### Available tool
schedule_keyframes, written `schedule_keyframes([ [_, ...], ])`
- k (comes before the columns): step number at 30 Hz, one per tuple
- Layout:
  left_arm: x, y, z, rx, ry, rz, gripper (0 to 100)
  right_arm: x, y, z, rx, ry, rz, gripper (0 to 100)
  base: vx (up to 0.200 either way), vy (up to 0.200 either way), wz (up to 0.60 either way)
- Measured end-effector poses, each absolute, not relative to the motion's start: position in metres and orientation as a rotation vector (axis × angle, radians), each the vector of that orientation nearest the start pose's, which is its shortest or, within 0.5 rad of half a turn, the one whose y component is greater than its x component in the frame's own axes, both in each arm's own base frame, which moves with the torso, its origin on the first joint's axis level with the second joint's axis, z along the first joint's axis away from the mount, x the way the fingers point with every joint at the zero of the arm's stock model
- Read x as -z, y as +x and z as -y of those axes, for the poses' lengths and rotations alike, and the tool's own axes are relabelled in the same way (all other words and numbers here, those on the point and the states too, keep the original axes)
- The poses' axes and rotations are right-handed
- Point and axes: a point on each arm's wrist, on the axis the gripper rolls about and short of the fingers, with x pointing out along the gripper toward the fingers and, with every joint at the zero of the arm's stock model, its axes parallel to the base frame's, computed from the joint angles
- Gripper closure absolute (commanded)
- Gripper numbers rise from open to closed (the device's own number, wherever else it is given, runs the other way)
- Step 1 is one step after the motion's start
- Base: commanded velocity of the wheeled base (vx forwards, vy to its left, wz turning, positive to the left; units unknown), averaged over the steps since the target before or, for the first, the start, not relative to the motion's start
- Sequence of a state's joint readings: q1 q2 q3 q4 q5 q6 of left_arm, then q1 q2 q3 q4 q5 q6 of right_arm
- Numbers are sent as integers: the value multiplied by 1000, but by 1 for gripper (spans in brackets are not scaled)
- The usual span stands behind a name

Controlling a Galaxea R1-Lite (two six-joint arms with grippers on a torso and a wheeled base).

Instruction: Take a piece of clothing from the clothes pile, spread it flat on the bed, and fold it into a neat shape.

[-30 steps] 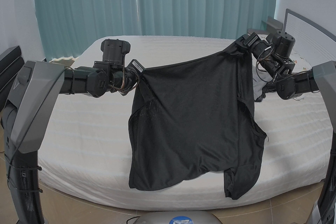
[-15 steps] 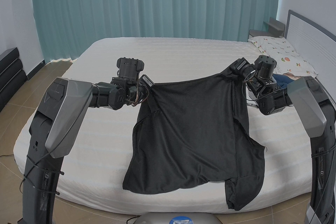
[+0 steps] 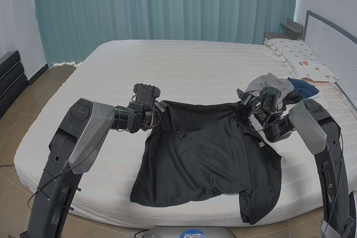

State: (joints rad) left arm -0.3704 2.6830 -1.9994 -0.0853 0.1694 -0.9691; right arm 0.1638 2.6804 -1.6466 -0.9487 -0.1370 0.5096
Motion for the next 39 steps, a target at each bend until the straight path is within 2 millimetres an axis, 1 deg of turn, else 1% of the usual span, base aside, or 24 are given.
schedule_keyframes([
  [3,-11,499,187,-141,-749,-684,0,3,515,-75,19,481,-140,0,0,0,0],
  [6,-2,494,183,-183,-716,-760,0,14,509,-67,32,470,-191,0,0,0,0],
  [9,3,490,179,-207,-682,-825,0,17,505,-55,42,468,-217,0,0,0,0],
  [13,6,486,172,-224,-650,-898,0,15,498,-40,50,471,-242,0,0,0,0],
  [17,0,482,164,-210,-660,-953,0,13,486,-31,17,483,-278,0,0,0,0],
  [23,-15,467,151,-190,-684,-1001,0,1,470,-15,-16,501,-271,0,0,0,0],
  [27,-21,452,143,-169,-703,-1013,0,-6,462,-6,-19,508,-276,0,0,0,0],
  [32,-22,429,135,-143,-722,-1018,0,-7,447,-4,-41,519,-323,0,0,0,0],
  [36,-25,408,128,-140,-755,-1010,0,-4,439,-5,-52,528,-358,0,0,0,0],
  [39,-31,398,125,-137,-815,-975,0,3,437,-6,-54,535,-382,0,0,0,0],
])
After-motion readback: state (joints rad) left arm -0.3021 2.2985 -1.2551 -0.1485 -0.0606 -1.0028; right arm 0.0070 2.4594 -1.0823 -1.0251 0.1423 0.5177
